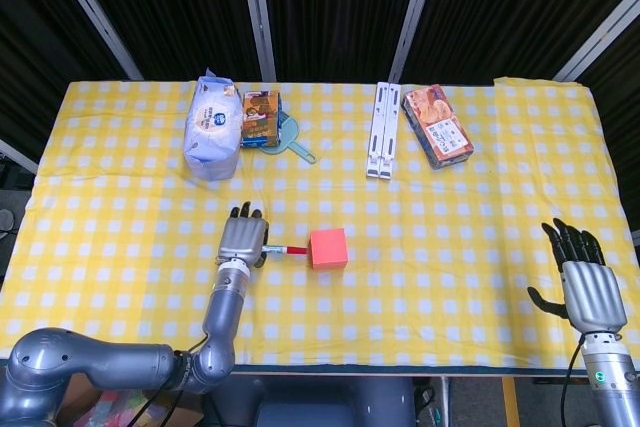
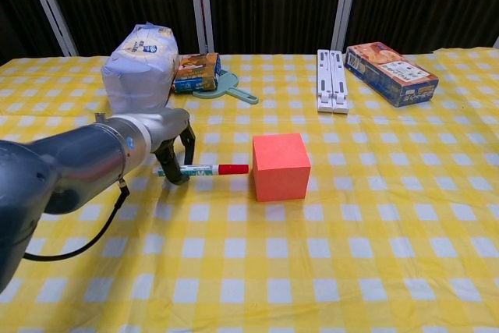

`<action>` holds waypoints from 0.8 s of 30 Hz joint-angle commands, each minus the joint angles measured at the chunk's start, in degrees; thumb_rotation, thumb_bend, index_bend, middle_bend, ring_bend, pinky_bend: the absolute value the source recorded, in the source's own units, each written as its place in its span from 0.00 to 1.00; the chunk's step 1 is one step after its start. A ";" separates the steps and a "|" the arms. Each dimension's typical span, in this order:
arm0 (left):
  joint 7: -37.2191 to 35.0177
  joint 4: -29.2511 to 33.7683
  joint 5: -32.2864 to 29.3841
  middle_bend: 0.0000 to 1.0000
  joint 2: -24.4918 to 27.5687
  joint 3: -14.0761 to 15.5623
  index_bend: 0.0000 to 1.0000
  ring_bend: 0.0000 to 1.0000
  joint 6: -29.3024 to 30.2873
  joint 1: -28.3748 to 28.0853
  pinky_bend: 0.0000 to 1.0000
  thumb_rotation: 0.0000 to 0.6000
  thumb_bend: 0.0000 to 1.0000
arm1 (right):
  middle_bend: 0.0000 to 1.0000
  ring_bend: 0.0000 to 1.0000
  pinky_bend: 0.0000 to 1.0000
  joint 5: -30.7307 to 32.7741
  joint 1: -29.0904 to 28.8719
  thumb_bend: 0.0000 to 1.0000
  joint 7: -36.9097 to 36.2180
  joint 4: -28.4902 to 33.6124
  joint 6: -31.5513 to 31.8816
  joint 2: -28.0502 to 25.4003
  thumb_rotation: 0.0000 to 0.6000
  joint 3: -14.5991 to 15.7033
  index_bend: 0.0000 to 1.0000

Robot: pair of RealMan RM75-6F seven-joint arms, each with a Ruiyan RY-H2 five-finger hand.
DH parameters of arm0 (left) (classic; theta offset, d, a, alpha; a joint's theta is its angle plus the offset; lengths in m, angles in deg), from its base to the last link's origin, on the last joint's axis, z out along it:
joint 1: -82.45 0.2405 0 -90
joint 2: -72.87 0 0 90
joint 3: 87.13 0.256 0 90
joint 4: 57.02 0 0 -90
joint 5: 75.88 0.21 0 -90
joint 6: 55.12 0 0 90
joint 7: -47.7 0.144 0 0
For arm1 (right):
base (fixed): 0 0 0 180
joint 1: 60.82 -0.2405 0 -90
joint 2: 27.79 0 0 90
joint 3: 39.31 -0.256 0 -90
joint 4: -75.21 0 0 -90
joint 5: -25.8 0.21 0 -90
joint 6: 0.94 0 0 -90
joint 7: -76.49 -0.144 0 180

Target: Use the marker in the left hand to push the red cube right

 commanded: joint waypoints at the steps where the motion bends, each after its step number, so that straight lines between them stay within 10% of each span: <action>1: 0.43 1.30 -0.55 0.18 0.95 0.00 0.61 0.02 0.52 -0.02 0.11 1.00 0.49 | 0.00 0.00 0.00 0.02 0.00 0.30 0.12 0.07 0.06 0.03 1.00 -0.02 0.00; 24: 2.52 -6.03 -3.49 0.18 -6.58 -4.38 0.61 0.02 -1.34 -7.71 0.11 1.00 0.49 | 0.00 0.00 0.00 -0.11 0.16 0.30 -0.43 0.02 0.19 -0.08 1.00 0.01 0.00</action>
